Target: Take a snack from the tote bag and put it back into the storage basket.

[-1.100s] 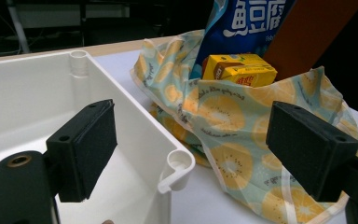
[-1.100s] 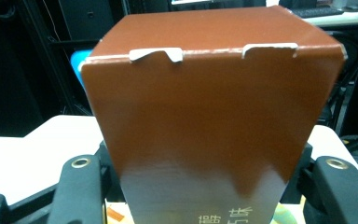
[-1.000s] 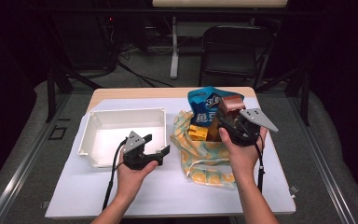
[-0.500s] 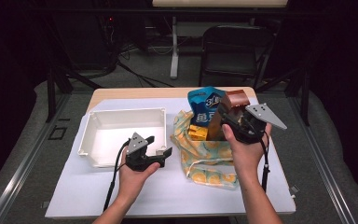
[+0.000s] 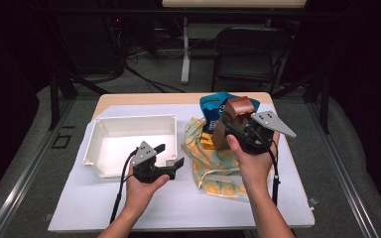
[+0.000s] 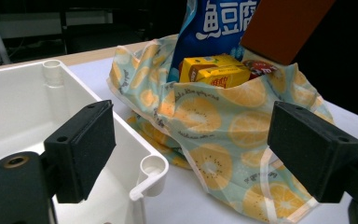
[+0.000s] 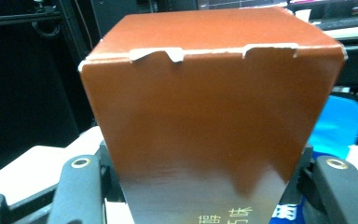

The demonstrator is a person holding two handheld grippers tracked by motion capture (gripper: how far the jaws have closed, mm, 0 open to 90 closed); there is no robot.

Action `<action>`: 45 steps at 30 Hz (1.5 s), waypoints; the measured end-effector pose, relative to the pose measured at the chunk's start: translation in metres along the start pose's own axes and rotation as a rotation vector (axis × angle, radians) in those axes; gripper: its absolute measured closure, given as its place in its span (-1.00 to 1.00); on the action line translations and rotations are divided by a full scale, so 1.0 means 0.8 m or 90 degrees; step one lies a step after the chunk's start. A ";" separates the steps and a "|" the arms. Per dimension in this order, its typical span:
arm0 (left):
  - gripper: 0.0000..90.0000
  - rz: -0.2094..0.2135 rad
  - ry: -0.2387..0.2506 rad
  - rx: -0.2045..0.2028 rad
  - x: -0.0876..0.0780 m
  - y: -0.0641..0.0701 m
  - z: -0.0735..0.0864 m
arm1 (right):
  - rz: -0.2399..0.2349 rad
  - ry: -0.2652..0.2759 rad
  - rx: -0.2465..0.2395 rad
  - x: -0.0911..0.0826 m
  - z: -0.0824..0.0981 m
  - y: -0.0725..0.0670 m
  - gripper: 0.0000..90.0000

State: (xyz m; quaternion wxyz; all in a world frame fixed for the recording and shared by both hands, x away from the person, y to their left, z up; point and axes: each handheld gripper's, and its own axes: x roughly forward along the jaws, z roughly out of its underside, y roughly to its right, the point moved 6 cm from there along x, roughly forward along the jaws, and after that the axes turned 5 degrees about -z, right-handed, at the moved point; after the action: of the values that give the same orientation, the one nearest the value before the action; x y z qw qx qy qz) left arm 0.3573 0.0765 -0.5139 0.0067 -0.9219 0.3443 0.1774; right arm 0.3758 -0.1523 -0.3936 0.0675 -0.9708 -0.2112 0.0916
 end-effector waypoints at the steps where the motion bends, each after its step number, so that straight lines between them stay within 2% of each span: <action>1: -0.68 0.001 0.001 0.002 0.000 0.001 0.000 | -0.004 -0.003 0.000 0.001 0.001 -0.003 -0.17; 4: -0.71 0.005 0.007 0.018 -0.002 0.005 -0.001 | -0.012 -0.007 0.002 0.004 0.005 -0.010 -0.17; 9: -0.69 0.021 0.007 0.016 -0.003 0.006 -0.002 | -0.027 -0.012 0.000 0.007 0.009 -0.025 -0.17; 10: -0.68 0.011 0.011 0.016 -0.004 0.006 -0.002 | -0.028 -0.013 -0.001 0.007 0.010 -0.027 -0.17; 11: -0.67 0.027 0.005 0.020 -0.005 0.006 -0.002 | -0.030 -0.013 -0.002 0.008 0.010 -0.030 -0.17; 12: -0.66 0.024 0.016 0.017 -0.005 0.007 -0.002 | -0.032 -0.014 -0.005 0.008 0.011 -0.032 -0.17; 15: -0.66 0.036 0.017 0.017 -0.006 0.010 -0.002 | -0.040 -0.019 -0.007 0.010 0.015 -0.039 -0.17; 16: -0.66 0.049 0.014 0.016 -0.006 0.011 -0.002 | -0.042 -0.020 -0.006 0.010 0.016 -0.041 -0.17; 18: -0.66 0.053 0.010 0.019 -0.005 0.012 -0.001 | -0.046 -0.025 -0.008 0.011 0.019 -0.045 -0.17; 19: -0.66 0.042 0.013 0.018 -0.005 0.012 -0.001 | -0.048 -0.026 -0.008 0.012 0.021 -0.047 -0.17; 20: -0.66 0.043 0.013 0.020 -0.005 0.013 -0.001 | -0.050 -0.026 -0.008 0.012 0.022 -0.050 -0.17; 21: -0.66 0.049 0.014 0.018 -0.005 0.014 -0.001 | -0.054 -0.027 -0.006 0.012 0.023 -0.053 -0.17; 22: -0.65 0.067 0.011 0.018 -0.006 0.015 -0.001 | -0.059 -0.027 -0.007 0.013 0.024 -0.057 -0.17; 24: -0.62 0.062 0.022 0.026 -0.009 0.019 -0.003 | -0.065 -0.030 -0.012 0.013 0.025 -0.063 -0.17; 29: -0.64 0.067 0.040 0.024 -0.013 0.023 -0.008 | -0.085 -0.031 -0.015 0.014 0.027 -0.080 -0.17; 32: -0.66 0.065 0.038 0.028 -0.013 0.022 -0.007 | -0.093 -0.035 -0.019 0.015 0.029 -0.089 -0.17; 34: -0.66 0.076 0.032 0.029 -0.012 0.023 -0.006 | -0.099 -0.036 -0.021 0.017 0.031 -0.094 -0.17; 36: -0.65 0.075 0.029 0.037 -0.013 0.023 -0.005 | -0.102 -0.041 -0.022 0.018 0.034 -0.098 -0.17; 38: -0.65 0.057 0.032 0.041 -0.011 0.024 -0.005 | -0.107 -0.044 -0.020 0.019 0.036 -0.102 -0.17; 39: -0.65 0.069 0.030 0.041 -0.011 0.025 -0.004 | -0.108 -0.042 -0.023 0.020 0.037 -0.104 -0.17; 45: -0.64 0.060 0.022 0.054 -0.010 0.026 -0.003 | -0.123 -0.051 -0.025 0.022 0.042 -0.117 -0.17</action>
State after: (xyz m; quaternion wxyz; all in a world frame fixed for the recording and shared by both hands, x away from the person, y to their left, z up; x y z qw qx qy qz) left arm 0.3392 0.0659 -0.5068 0.0316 -0.9064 0.3948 0.1472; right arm 0.3473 -0.0571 -0.4130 0.0482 -0.9425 -0.3083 0.1194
